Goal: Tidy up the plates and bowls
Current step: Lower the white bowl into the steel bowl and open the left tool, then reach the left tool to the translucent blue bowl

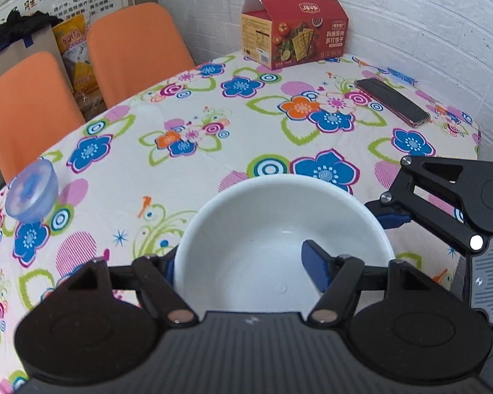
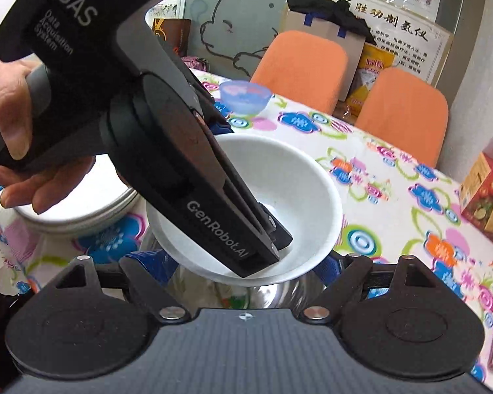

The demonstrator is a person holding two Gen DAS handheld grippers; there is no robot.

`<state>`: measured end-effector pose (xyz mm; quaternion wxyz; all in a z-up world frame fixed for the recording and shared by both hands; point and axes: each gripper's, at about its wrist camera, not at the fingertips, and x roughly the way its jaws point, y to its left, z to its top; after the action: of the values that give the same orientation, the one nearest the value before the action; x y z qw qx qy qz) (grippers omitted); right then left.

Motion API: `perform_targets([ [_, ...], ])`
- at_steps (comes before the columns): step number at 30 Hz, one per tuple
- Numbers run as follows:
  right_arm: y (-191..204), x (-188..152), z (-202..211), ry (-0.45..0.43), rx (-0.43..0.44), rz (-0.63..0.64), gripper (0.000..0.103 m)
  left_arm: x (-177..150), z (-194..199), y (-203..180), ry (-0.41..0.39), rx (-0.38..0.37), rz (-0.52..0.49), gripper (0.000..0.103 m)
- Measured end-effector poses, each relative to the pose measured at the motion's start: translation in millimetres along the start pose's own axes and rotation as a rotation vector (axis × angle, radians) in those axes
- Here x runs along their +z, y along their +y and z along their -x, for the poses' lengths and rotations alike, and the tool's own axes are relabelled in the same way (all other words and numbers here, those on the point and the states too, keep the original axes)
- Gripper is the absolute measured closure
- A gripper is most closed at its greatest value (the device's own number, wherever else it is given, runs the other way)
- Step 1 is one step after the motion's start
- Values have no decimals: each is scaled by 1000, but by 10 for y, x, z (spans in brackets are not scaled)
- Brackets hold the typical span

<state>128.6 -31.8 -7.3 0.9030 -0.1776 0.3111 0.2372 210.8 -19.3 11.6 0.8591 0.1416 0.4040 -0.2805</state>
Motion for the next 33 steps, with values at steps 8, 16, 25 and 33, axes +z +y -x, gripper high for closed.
perform_targets([
  [8,45,-116,-49,-4,10,-23,31,-134,-56,-6,-11,3,2,27],
  [16,13,-200,-3,47,-12,-57,30,-137,-37,102,-15,7,17,19],
  [25,-126,-248,392,-6,4,-116,30,-153,209,377,-53,22,85,17],
  [33,-159,65,453,-83,51,-110,29,-178,442,793,-78,71,179,17],
])
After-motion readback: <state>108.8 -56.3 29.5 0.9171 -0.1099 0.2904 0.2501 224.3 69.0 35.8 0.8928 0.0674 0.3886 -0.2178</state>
